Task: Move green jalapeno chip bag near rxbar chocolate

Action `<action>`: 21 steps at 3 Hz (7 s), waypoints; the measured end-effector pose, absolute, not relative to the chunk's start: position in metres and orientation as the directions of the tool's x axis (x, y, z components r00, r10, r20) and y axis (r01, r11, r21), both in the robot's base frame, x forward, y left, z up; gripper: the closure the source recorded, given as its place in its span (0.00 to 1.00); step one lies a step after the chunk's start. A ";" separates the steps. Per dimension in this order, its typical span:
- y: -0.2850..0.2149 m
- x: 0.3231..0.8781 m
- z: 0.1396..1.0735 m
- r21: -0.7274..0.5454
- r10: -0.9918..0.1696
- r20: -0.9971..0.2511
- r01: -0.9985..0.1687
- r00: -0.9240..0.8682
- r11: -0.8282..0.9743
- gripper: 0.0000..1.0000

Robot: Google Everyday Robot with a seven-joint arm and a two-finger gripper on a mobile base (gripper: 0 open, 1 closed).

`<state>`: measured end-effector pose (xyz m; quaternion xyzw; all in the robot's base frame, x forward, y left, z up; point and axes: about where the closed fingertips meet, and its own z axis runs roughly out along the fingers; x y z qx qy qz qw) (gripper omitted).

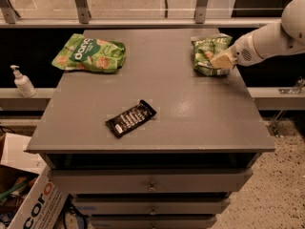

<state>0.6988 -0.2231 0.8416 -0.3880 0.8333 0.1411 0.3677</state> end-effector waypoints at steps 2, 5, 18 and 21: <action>-0.222 0.698 0.842 -0.051 -0.545 -0.722 -0.753 -0.426 0.656 1.00; -0.147 0.634 0.899 -0.180 -0.690 -0.699 -0.889 -0.186 0.422 1.00; -0.023 0.470 0.879 -0.191 -0.713 -0.670 -0.976 0.206 -0.103 0.18; -0.058 0.492 0.938 -0.311 -0.656 -0.714 -0.950 0.243 -0.012 0.00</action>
Offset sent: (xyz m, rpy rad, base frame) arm -0.1371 0.1485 0.0687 -0.0877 0.0024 0.5983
